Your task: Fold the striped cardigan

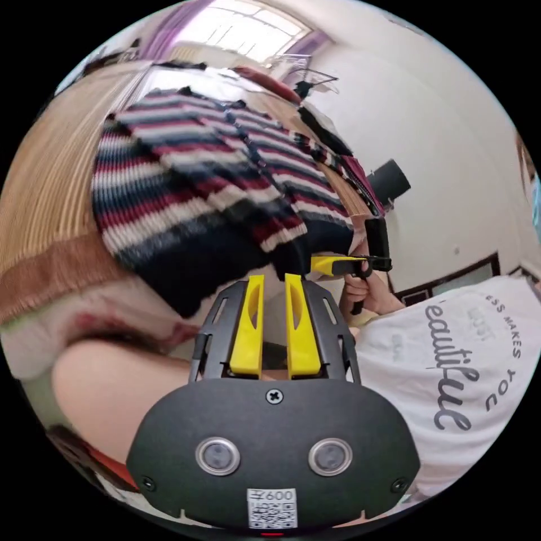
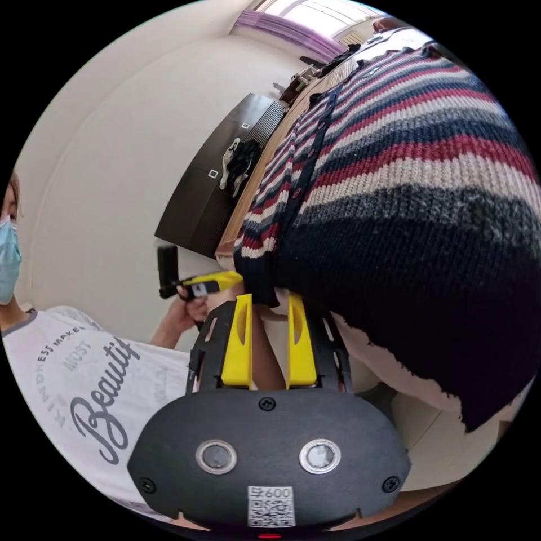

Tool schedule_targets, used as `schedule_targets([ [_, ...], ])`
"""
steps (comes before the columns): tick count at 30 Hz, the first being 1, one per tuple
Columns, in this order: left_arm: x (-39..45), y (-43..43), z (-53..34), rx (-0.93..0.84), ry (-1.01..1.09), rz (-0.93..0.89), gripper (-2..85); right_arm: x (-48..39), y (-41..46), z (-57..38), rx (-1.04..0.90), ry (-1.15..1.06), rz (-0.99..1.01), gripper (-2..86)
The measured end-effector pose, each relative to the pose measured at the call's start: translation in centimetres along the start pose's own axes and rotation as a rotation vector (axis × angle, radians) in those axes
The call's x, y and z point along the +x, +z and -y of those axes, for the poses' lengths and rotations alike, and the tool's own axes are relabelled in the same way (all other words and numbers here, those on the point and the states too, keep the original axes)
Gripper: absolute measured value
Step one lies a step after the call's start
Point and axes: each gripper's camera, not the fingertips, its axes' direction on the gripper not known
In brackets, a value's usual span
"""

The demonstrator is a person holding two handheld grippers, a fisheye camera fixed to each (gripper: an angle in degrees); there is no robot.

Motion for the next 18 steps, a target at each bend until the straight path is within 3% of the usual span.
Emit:
schedule_targets([
  [7, -1.1, 0.2, -4.8, 0.227, -0.218, -0.142, 11.2, 2.9, -2.0, -1.8, 0.007, -0.060, 0.097, -0.7],
  [14, -3.8, 2.6, -8.7, 0.383, -0.350, -0.383, 12.4, 7.4, -3.5, -3.1, 0.008, 0.049, 0.236, -0.9],
  [18, -2.8, 2.5, -10.7, 0.422, -0.325, -0.292, 9.4, 8.8, -3.4, -4.6, 0.008, 0.071, 0.228, -0.9],
])
